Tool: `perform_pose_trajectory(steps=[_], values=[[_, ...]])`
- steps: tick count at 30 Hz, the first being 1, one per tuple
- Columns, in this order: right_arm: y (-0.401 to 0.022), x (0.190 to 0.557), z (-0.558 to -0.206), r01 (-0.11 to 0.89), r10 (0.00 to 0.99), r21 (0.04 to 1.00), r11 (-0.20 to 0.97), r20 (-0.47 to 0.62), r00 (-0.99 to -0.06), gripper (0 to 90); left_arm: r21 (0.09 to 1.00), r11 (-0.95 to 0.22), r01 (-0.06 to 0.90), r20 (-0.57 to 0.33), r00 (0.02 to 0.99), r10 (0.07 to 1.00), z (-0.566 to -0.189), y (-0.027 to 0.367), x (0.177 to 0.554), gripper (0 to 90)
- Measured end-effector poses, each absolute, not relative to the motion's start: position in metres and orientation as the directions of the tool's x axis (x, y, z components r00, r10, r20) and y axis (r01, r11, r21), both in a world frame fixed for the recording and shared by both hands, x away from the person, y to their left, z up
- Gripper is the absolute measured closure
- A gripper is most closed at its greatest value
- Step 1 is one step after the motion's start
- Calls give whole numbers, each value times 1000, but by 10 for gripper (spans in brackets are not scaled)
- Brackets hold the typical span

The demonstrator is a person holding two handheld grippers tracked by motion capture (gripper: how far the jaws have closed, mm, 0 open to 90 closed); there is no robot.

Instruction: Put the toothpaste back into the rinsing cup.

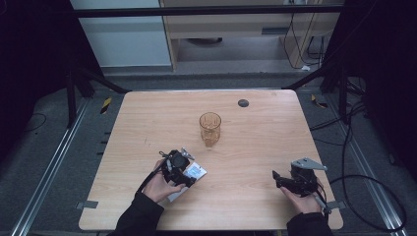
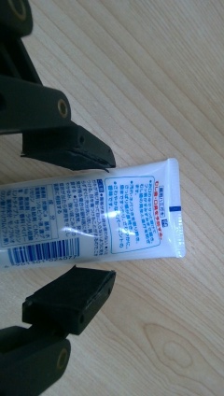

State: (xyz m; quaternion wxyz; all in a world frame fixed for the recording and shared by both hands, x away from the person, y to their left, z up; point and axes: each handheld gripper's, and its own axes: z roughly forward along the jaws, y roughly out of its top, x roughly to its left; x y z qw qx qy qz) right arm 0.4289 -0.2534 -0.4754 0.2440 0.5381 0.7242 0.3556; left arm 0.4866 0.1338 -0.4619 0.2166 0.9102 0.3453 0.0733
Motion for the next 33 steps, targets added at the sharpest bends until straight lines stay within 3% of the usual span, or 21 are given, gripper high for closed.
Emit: perform_pose_trajectory(steps=[17,33], values=[[-253,429,-475,606,952,778,169,29,-304,250,418,-673,610,-15,746,666,-471,130,490,374],[-253,429,-475,605,951,777,172,29,-308,254,409,-671,619,-22,741,671,-471,129,489,445]])
